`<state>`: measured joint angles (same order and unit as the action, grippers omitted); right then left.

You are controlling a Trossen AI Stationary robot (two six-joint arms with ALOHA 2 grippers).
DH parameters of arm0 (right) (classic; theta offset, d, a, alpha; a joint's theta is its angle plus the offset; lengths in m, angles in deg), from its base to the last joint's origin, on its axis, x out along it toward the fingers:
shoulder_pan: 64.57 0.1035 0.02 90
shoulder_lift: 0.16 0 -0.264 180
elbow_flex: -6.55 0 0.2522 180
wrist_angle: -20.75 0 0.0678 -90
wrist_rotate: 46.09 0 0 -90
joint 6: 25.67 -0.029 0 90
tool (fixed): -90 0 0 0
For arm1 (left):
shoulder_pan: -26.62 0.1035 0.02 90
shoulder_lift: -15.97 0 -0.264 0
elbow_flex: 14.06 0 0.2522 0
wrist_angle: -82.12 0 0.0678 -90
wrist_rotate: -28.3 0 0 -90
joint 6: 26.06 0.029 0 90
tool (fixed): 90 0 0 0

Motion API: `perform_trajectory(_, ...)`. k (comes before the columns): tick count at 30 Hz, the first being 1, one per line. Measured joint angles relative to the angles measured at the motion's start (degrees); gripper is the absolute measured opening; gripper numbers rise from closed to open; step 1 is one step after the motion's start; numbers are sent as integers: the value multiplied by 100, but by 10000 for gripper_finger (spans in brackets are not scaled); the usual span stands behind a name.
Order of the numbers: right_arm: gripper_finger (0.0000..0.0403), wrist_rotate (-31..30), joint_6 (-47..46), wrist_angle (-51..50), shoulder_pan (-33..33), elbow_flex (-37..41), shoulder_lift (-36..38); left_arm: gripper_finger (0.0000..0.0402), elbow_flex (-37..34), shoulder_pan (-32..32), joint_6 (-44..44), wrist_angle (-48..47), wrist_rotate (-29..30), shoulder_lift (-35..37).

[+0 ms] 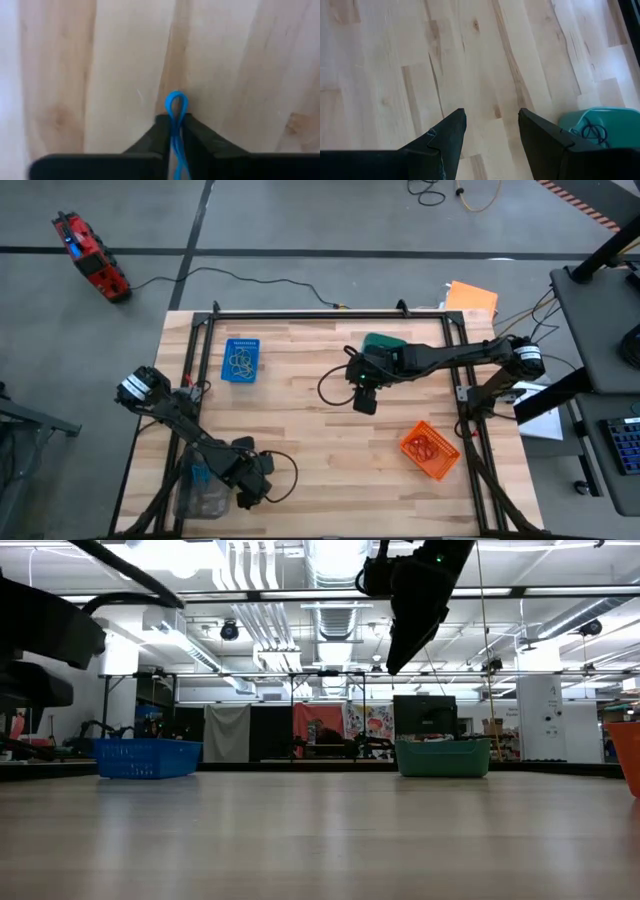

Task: Sort rubber bands into baskets
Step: Put the blue rubberband into the black bin

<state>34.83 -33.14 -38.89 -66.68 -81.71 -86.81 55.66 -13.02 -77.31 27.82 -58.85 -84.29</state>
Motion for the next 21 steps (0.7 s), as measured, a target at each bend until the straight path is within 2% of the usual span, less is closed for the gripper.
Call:
perform_trajectory(3, 178, 0, -2, 0, 0, 0, 0, 5, 109, 6, 133, -42, 349, -14)
perform_trajectory(13, 178, 0, -2, 20, 0, 0, 0, 0, 488, 9, 535, -212, 958, -8)
perform_trajectory(21, 178, 0, -2, 39, 0, 2, 0, 0, 1309, -12, 730, -1342, 1405, 1)
